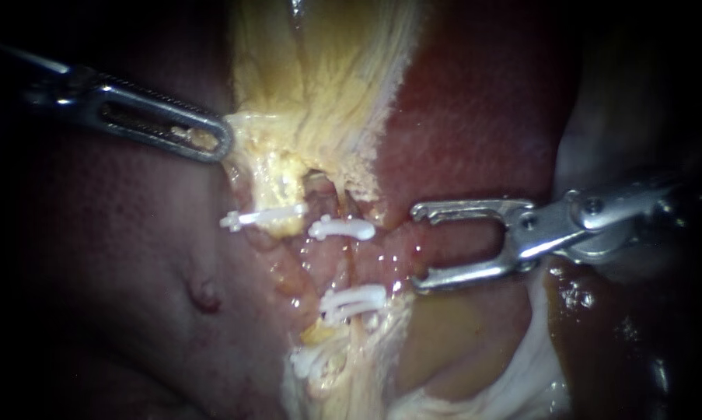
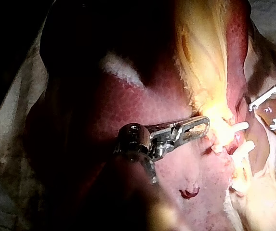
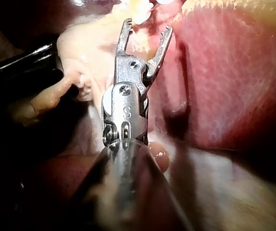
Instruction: Going back third clip right tube
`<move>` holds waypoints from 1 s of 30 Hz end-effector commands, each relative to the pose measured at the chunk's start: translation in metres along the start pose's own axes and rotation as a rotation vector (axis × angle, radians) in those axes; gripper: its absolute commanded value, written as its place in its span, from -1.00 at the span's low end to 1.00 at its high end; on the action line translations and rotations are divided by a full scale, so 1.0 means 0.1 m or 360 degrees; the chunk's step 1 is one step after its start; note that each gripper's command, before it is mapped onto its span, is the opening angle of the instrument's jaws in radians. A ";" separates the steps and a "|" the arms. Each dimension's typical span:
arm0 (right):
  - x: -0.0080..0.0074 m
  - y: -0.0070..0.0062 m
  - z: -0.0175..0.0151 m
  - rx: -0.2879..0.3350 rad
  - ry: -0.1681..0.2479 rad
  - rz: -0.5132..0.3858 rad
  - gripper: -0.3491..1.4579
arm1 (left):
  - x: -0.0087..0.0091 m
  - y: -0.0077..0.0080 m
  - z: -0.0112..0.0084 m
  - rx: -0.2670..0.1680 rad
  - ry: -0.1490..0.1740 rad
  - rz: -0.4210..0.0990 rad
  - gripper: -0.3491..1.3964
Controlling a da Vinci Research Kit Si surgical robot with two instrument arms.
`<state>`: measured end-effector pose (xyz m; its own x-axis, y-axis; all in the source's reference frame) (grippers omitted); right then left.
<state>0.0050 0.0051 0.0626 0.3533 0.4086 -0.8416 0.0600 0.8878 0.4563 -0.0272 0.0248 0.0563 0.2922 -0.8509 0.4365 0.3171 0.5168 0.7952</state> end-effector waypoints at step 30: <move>0.009 0.001 -0.013 -0.0004 0.0005 -0.0024 -0.06 | 0.031 0.011 0.093 0.0053 0.0046 0.0049 -1.00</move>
<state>0.0042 0.0059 0.0615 0.3493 0.3959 -0.8492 0.0630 0.8944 0.4429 -0.0343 0.0218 0.0624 0.3274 -0.8314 0.4491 0.2762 0.5387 0.7959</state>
